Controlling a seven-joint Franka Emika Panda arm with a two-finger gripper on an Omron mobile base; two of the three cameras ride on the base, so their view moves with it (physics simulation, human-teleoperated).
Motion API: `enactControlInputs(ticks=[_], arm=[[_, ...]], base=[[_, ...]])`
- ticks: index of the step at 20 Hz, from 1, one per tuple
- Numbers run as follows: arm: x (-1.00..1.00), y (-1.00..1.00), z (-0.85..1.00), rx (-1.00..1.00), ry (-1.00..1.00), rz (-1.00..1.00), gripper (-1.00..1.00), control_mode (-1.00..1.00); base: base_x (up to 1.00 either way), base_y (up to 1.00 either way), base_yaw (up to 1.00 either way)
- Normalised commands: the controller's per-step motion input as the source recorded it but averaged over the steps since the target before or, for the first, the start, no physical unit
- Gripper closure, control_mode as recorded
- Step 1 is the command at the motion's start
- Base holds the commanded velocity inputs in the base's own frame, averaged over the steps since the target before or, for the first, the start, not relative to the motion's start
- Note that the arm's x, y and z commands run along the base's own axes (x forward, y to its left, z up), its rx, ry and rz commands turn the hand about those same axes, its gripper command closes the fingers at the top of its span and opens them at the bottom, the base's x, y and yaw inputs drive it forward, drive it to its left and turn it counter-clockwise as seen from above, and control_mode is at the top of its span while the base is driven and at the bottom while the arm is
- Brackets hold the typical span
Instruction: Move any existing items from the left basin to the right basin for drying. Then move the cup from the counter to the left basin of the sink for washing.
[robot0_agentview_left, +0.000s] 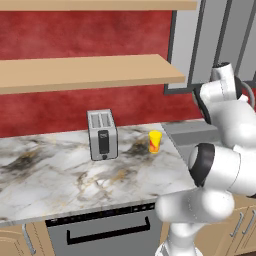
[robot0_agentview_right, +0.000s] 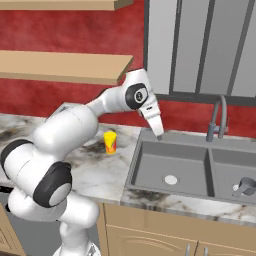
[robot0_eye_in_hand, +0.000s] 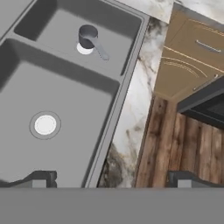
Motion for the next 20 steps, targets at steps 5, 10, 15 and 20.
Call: enactControlInputs(ticks=[5,10,15,20], arm=[[-0.01,0.6,0.01,0.06,0.01,0.03,-1.0,-1.0],[-0.11,0.6,-0.04,0.01,-0.05,0.01,-1.0,-1.0],[-0.49,0.53,-0.03,0.0,-0.16,0.0,-1.0,-1.0],[-0.34,0.46,0.0,0.0,-0.12,0.01,-1.0,-1.0]], base=[[0.0,0.0,0.0],[0.0,0.0,0.0],[0.0,0.0,0.0],[0.0,0.0,0.0]])
